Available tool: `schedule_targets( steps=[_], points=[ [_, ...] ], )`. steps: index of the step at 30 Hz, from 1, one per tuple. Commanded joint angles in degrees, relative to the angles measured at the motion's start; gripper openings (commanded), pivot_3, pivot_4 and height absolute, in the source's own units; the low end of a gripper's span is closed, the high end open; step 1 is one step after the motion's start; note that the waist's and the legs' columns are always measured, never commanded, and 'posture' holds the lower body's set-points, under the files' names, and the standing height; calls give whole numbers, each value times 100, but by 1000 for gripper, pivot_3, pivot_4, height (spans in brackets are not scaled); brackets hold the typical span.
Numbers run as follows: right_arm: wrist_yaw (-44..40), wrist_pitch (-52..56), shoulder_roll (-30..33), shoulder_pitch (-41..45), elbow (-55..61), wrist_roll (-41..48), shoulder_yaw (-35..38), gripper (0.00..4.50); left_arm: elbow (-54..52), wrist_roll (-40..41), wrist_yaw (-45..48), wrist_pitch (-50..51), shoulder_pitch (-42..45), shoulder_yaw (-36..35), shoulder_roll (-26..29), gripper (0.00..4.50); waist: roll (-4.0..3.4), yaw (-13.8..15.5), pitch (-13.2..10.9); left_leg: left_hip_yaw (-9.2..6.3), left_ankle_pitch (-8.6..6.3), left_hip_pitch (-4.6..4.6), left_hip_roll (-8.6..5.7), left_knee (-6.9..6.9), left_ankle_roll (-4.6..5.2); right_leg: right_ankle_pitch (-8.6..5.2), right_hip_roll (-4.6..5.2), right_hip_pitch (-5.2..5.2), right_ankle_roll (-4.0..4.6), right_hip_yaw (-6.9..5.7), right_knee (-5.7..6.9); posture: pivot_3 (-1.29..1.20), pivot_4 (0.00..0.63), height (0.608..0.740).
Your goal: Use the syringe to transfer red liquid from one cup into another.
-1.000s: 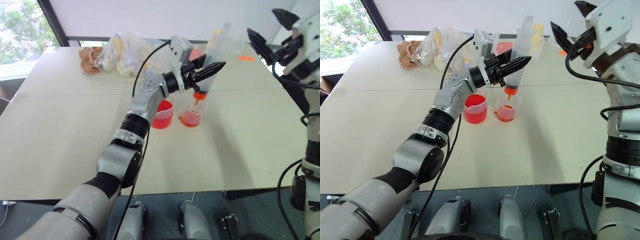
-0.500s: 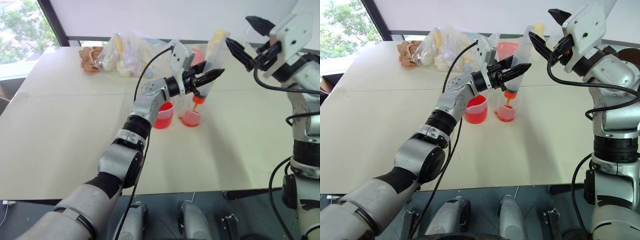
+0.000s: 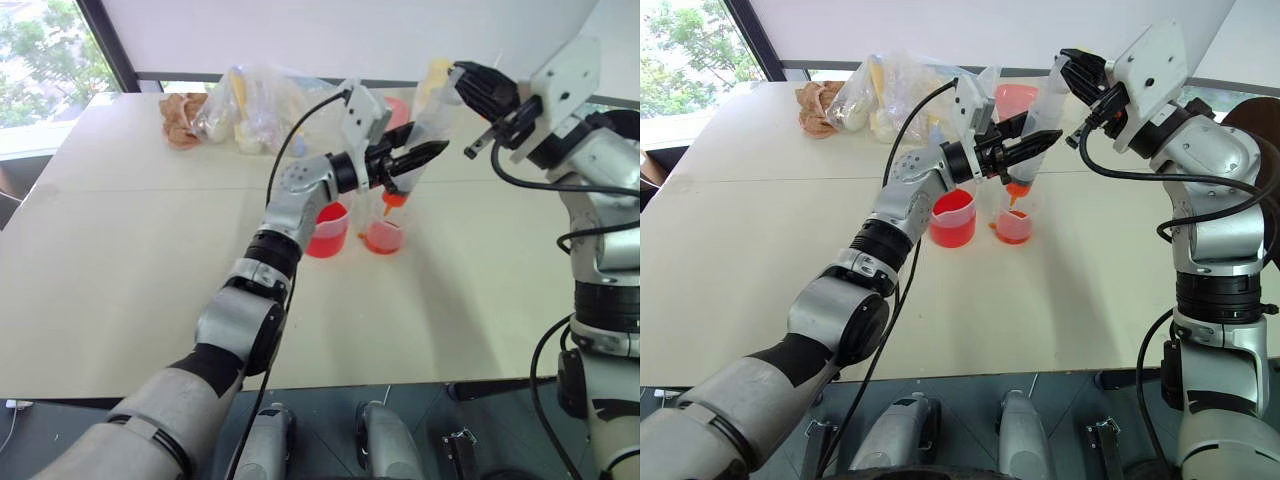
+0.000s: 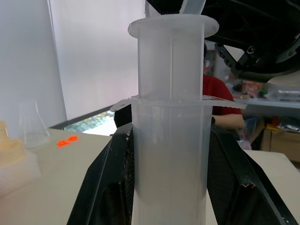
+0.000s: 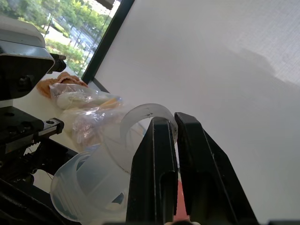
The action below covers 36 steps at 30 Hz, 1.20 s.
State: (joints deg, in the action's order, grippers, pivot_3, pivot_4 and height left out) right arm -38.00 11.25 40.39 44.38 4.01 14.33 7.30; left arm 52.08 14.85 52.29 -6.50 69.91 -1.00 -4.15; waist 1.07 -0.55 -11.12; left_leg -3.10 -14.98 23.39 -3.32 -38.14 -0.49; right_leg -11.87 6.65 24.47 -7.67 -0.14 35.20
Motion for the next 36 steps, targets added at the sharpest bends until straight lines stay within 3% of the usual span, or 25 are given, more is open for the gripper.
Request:
schedule_targets(
  steps=[1,24,27,32,36],
  points=[
    [-185,161,-34,-126,277,152,-78,70,-127,32,-64,-107,213,-63,-71,1476,0,1,0,0,0,0,0,0,0,0,0,0,0,0,0,0,150,740],
    [-122,540,-640,-1010,816,102,-311,70,-310,236,-232,-56,553,-312,-166,1476,0,-3,0,-7,0,-1,-1,-1,0,0,0,0,0,0,2,0,150,740],
    [-46,476,-626,-959,757,70,-177,972,-351,237,-152,-5,499,-274,-172,1476,0,-12,0,-7,0,-1,0,-1,0,0,-1,0,0,0,2,0,150,740],
    [271,486,-422,-981,834,-88,197,3202,-702,242,87,177,317,-176,-171,1476,0,22,0,-15,0,0,0,-1,0,0,-3,1,0,0,3,0,150,740],
    [569,899,-246,-1150,1280,224,890,3202,-1007,332,26,430,283,-232,-165,1476,-2,123,0,-18,-1,3,-3,-4,2,0,2,1,0,-1,1,0,150,740]
  ],
)
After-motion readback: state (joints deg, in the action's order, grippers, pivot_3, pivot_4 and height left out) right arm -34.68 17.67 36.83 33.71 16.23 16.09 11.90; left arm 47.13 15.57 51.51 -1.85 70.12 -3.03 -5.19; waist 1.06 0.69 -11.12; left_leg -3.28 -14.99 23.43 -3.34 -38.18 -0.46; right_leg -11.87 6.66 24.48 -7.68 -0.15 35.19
